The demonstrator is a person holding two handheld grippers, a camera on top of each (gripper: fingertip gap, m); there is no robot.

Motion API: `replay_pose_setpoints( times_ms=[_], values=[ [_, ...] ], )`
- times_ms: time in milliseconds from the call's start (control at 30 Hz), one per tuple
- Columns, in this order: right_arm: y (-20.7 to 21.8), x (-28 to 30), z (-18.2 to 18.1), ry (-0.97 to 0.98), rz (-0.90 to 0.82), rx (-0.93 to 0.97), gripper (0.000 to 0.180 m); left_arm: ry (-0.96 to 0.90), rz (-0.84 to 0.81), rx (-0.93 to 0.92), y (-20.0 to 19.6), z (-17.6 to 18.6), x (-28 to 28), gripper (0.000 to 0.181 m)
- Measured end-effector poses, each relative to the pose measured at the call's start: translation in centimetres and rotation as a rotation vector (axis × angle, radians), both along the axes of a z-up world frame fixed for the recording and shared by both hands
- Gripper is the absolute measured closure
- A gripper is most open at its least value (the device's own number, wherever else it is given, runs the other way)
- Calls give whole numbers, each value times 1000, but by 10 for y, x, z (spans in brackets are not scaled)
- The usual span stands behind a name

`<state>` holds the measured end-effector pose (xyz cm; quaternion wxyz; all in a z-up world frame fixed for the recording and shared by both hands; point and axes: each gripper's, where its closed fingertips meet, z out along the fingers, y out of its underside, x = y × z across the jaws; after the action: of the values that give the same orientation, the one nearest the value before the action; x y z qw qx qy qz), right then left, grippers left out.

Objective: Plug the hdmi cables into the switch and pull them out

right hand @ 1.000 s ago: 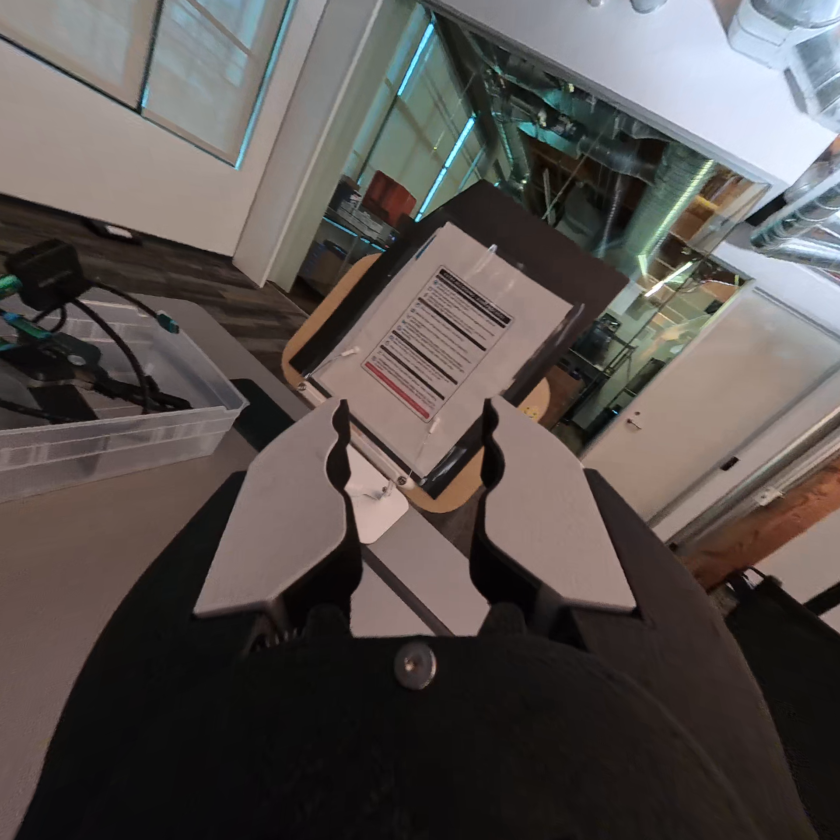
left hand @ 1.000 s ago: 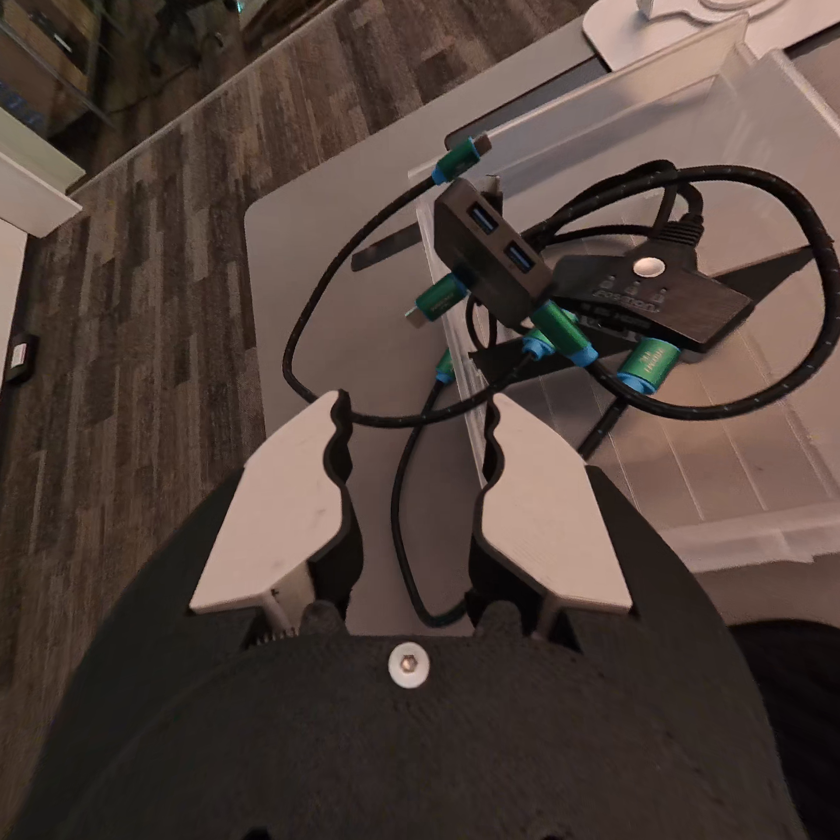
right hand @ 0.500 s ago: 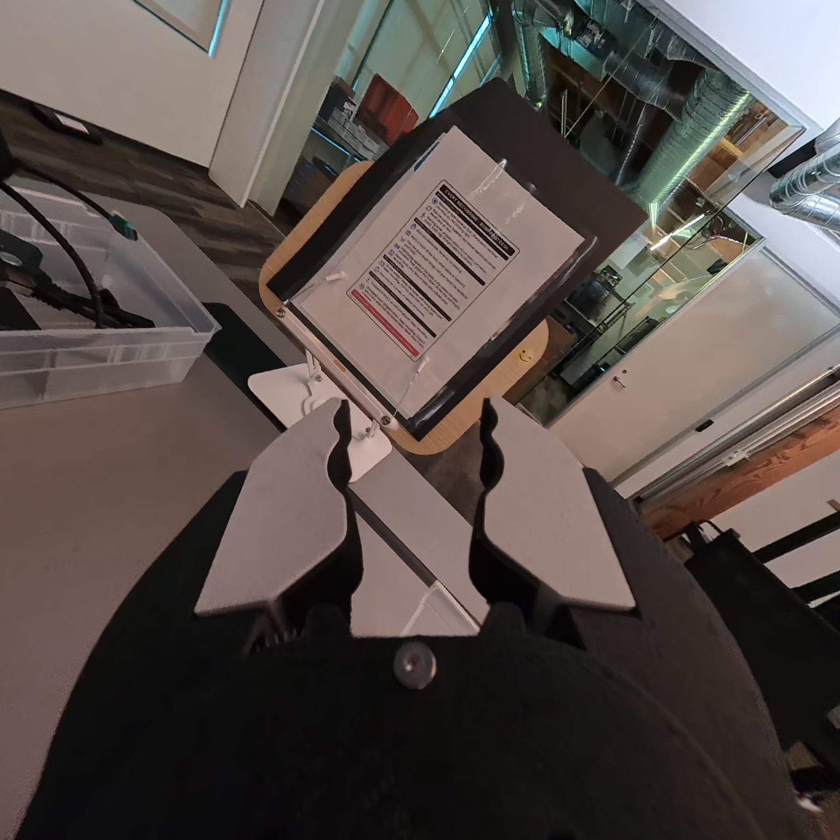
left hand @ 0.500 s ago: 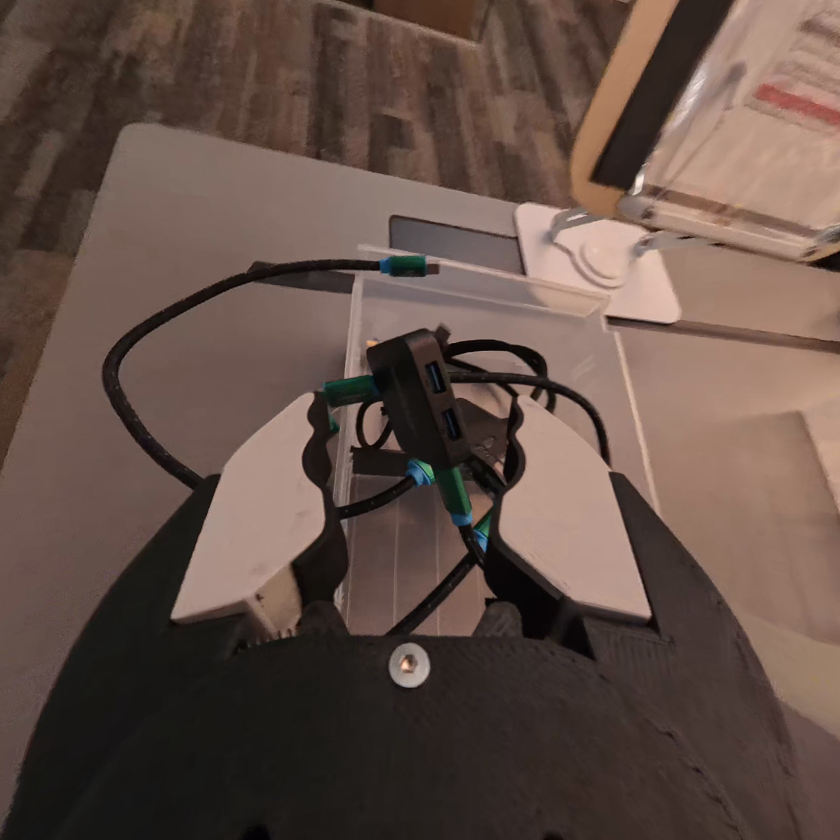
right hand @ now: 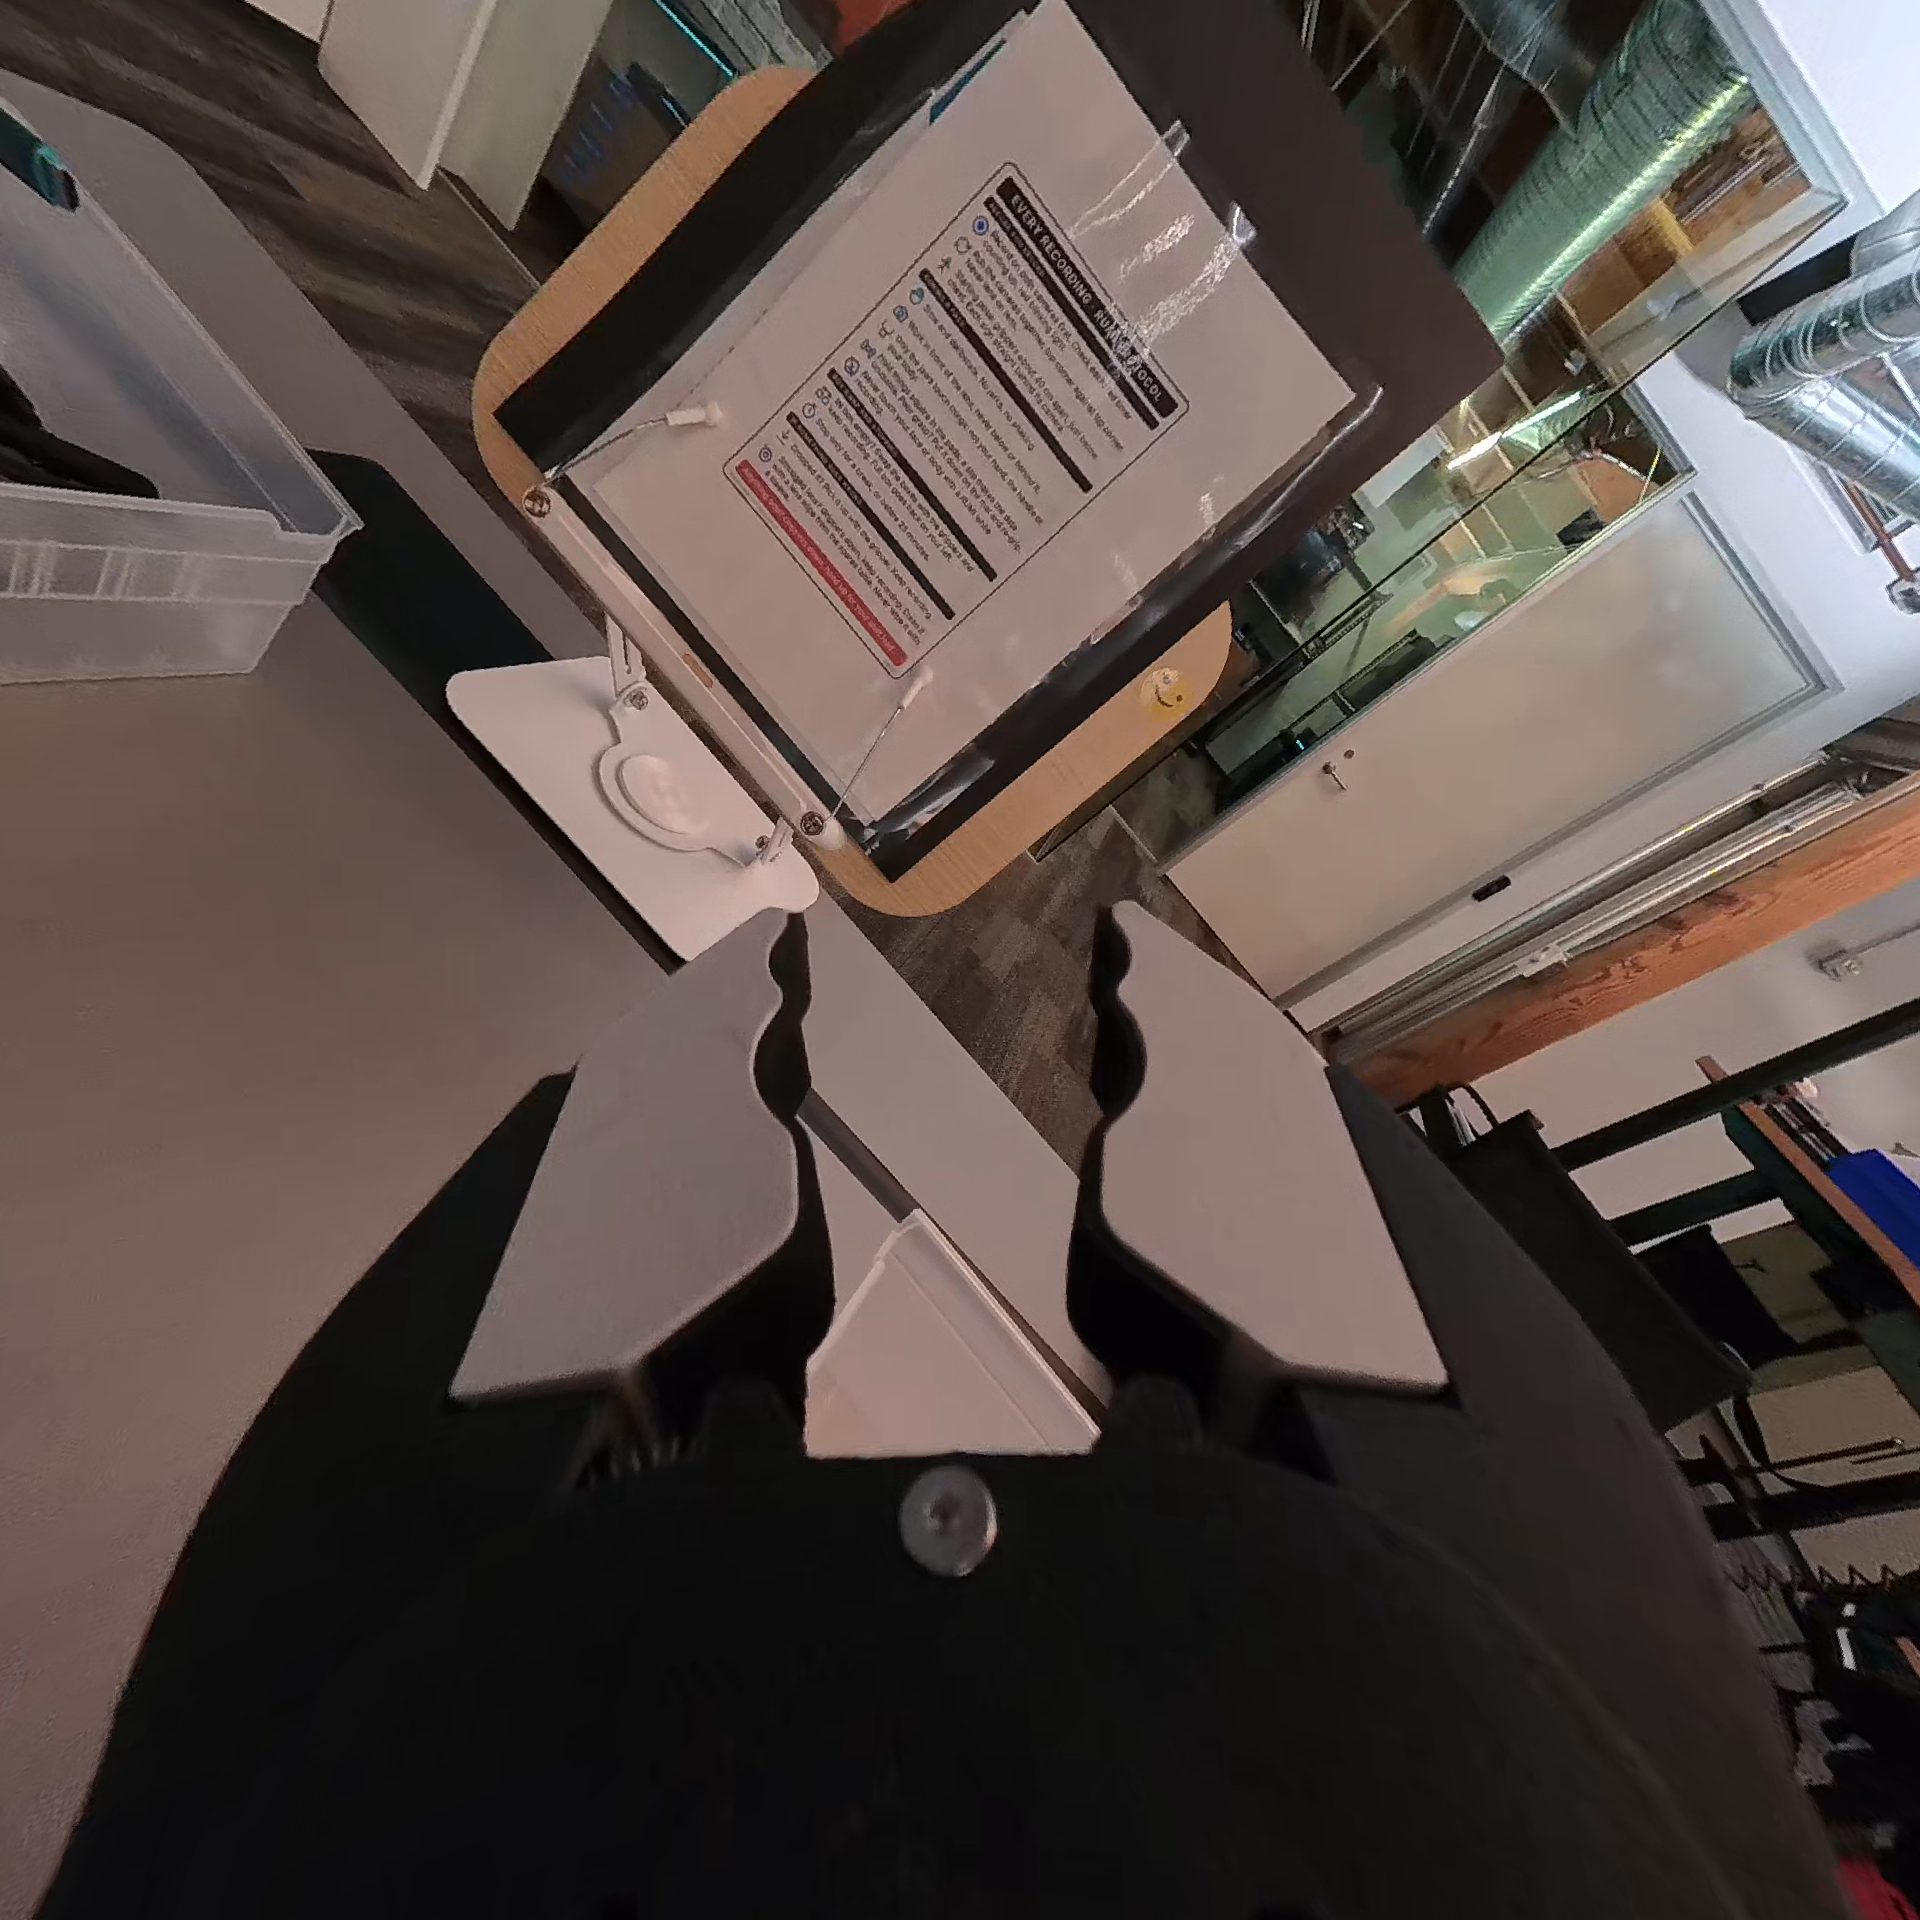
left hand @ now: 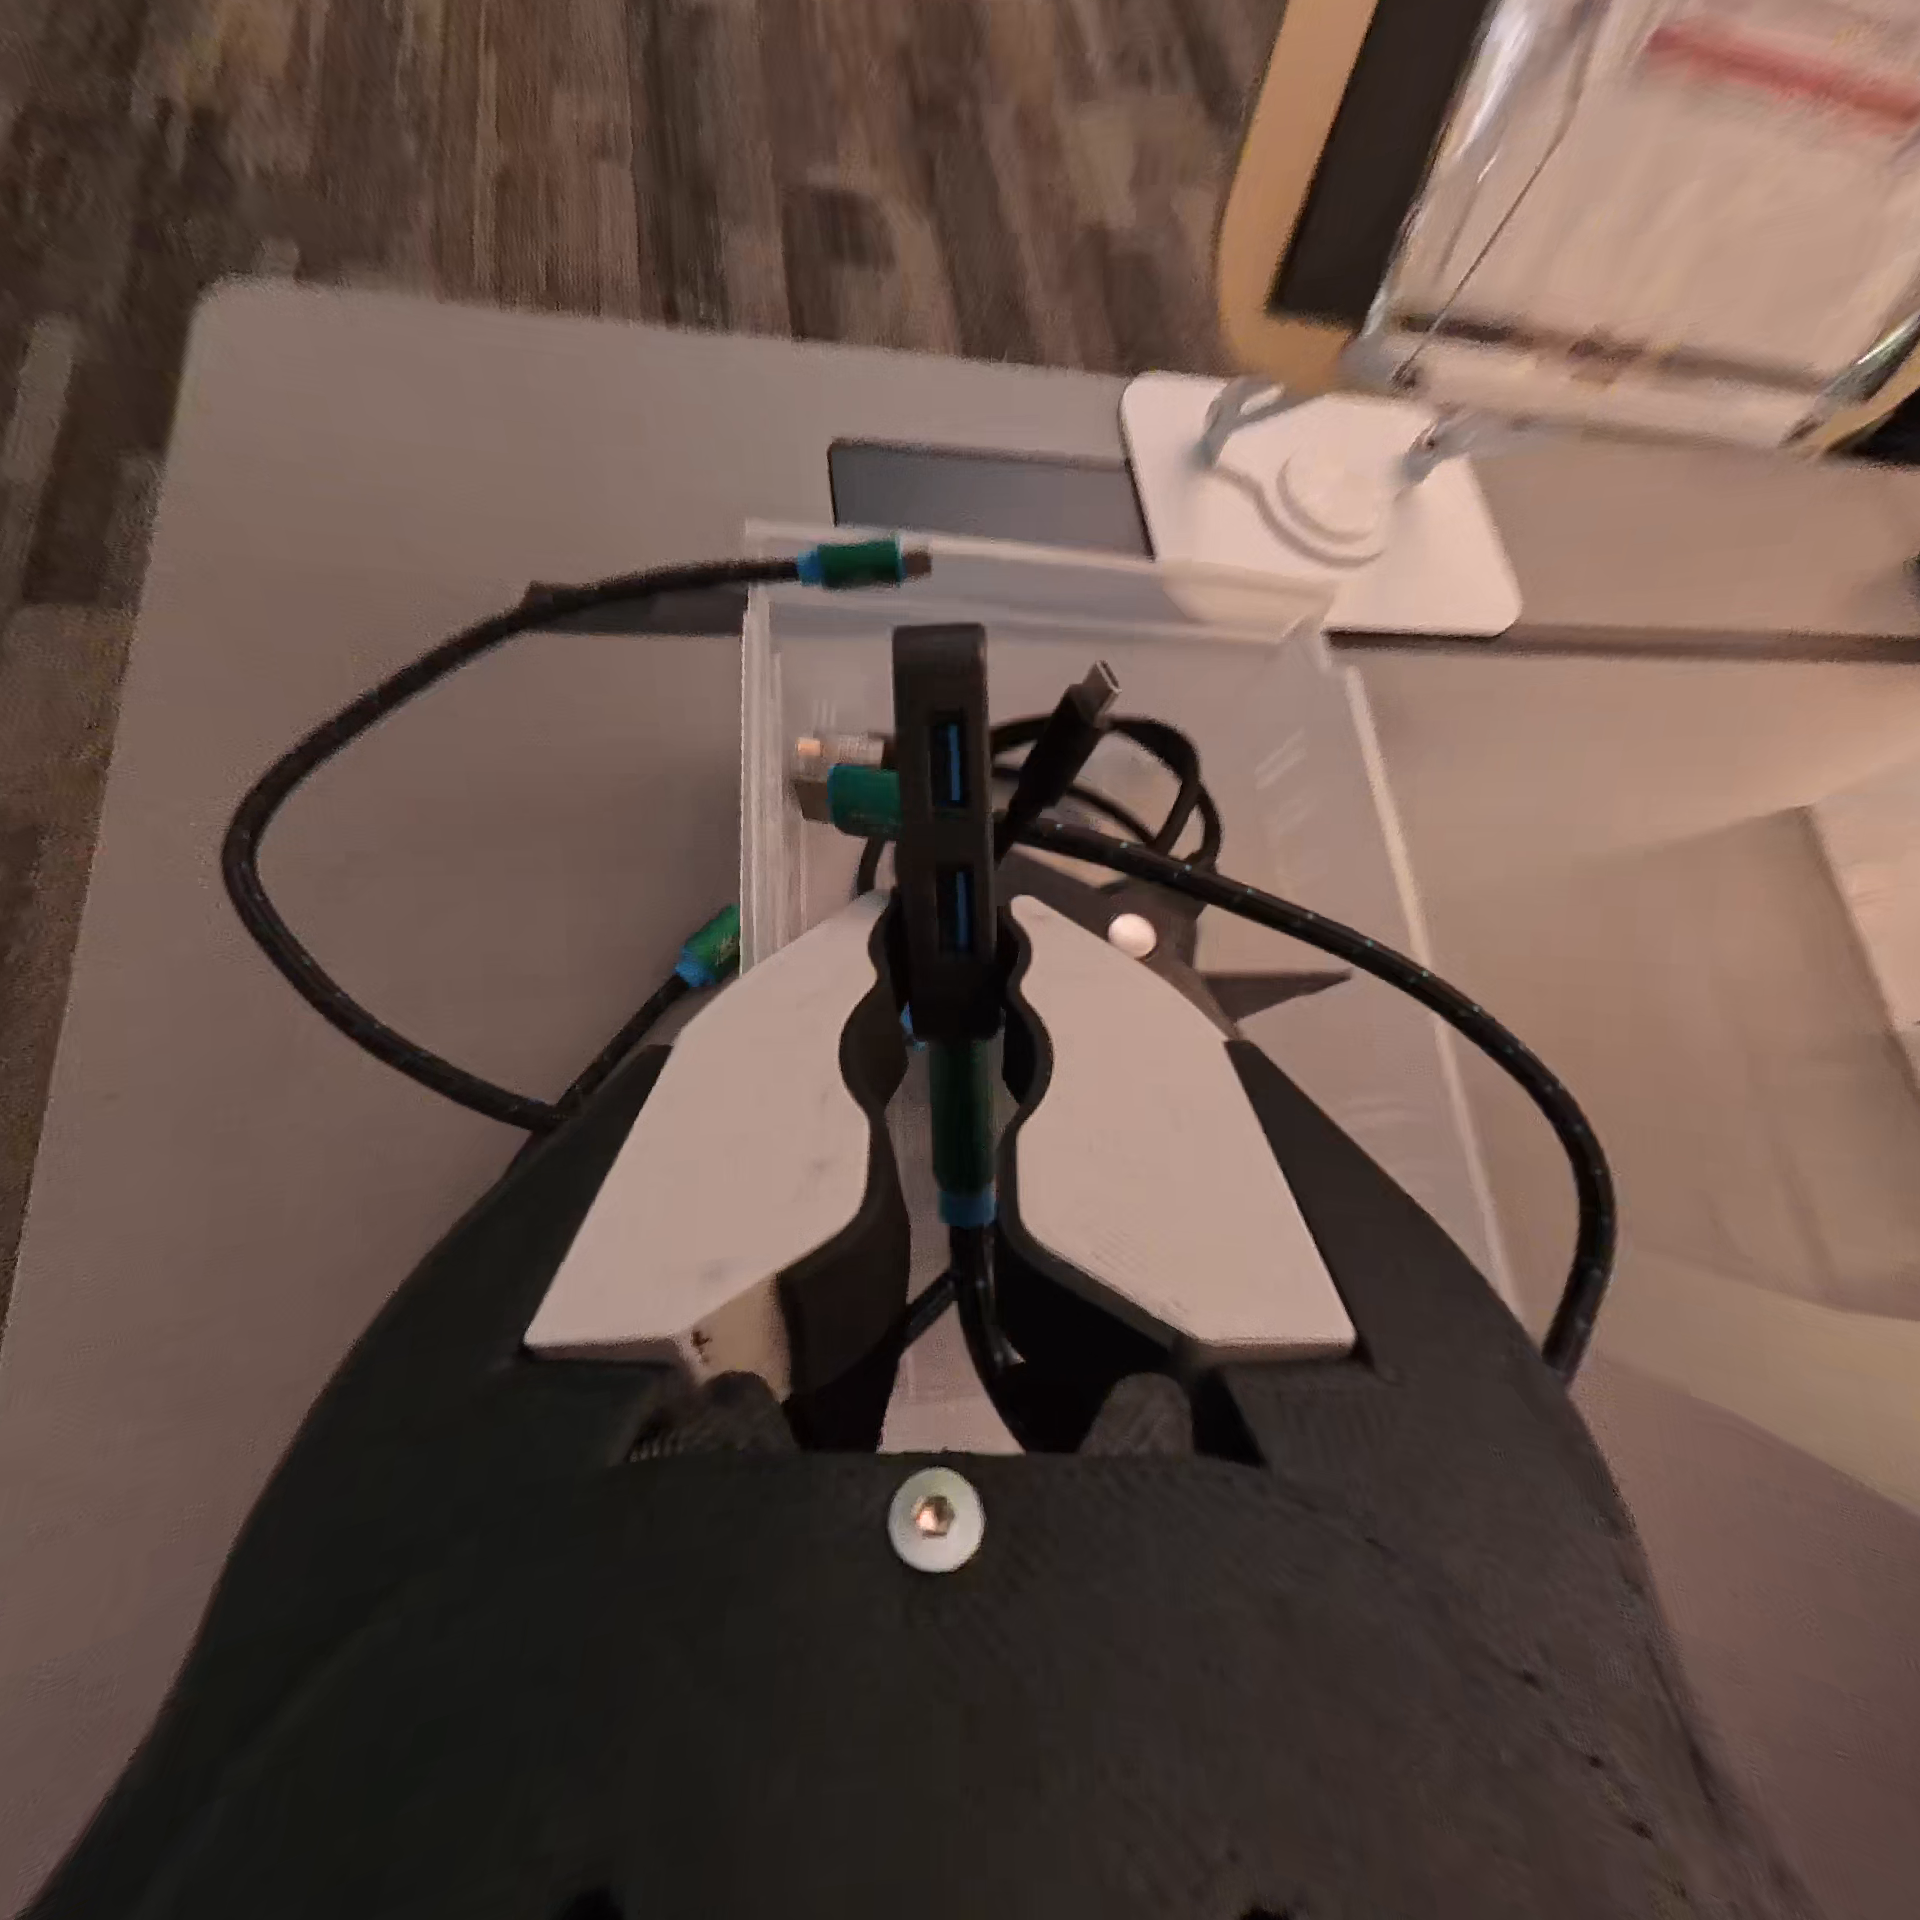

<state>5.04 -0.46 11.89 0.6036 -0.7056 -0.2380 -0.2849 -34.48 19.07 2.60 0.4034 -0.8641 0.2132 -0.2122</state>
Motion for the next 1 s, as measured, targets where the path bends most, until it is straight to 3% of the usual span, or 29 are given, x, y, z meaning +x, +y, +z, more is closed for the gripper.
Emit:
replay_pose_setpoints(
  times_ms=[233,367,467,600,733,833,1000],
  values=[
    [5,-1,-7,-22,-14,-26,127,-130,-90,314,-32,81,0,167],
    [7,-18,-6,-15,38,-15,130,-242,-288,441,-77,120,30,168],
    [6,-59,-1,85,221,-2,130,-277,-509,514,-120,135,71,167],
    [-18,-134,19,314,578,19,131,-188,-630,578,-151,130,120,167],
    [-34,-178,27,442,728,-4,130,-69,-774,707,-180,117,157,167],
    [-35,-190,15,258,731,-7,119,152,-836,804,-190,93,175,167],
    [-36,-188,-20,-43,718,-91,124,365,-1073,785,-221,47,192,167]
  ],
)
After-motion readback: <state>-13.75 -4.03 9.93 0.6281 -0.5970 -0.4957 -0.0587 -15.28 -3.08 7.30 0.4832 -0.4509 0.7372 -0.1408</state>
